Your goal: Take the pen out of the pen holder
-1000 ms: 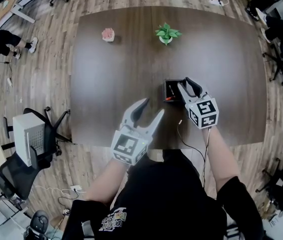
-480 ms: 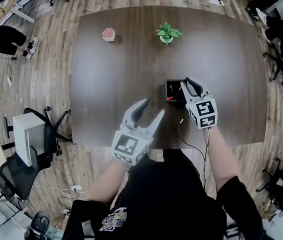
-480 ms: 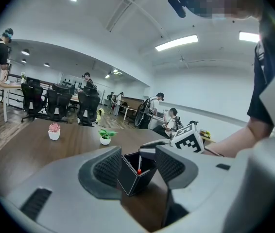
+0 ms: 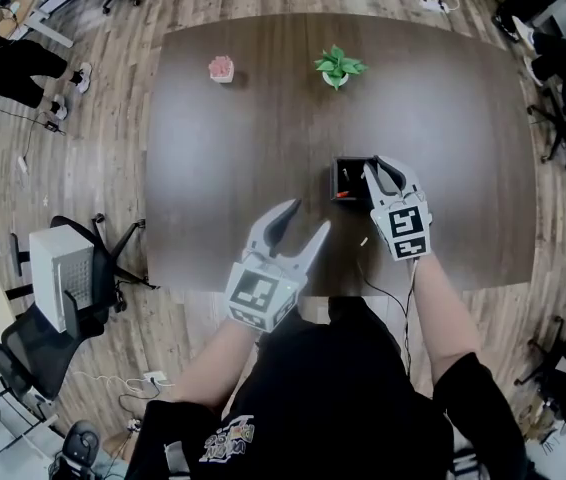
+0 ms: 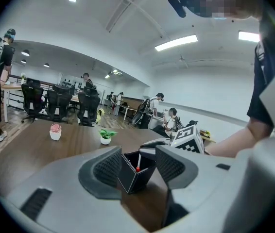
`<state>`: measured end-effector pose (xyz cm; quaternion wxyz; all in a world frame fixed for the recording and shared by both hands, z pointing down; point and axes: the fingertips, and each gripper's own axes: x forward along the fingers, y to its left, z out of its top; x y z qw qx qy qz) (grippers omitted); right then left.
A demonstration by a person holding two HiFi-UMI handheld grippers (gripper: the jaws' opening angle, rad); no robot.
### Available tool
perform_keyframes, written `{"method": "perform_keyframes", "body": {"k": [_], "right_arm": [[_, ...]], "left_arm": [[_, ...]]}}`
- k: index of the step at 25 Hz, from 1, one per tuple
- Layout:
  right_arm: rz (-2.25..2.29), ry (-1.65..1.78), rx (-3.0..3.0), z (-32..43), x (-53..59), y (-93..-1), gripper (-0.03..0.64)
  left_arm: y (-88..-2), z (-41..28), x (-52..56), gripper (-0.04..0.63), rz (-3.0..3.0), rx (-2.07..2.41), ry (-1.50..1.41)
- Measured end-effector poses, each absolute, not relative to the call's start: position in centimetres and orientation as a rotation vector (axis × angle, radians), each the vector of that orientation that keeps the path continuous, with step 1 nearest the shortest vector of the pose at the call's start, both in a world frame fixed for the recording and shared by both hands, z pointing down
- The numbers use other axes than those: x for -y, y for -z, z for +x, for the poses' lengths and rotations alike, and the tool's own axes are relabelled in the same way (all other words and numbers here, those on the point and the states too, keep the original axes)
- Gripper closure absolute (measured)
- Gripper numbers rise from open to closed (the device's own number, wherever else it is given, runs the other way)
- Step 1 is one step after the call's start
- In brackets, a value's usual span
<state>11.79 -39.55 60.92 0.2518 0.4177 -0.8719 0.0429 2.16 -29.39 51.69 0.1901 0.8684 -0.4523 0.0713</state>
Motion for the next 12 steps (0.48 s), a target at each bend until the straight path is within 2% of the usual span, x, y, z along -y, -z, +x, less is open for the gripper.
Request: {"method": "perform_keyframes", "body": {"k": [12], "right_arm": [[1.193, -0.186, 2.400, 12.2, 38.6, -60.2, 0.572]], "left_arm": [[-50.6, 2.0, 28.3, 0.399, 2.467, 1.270, -0.198]]}}
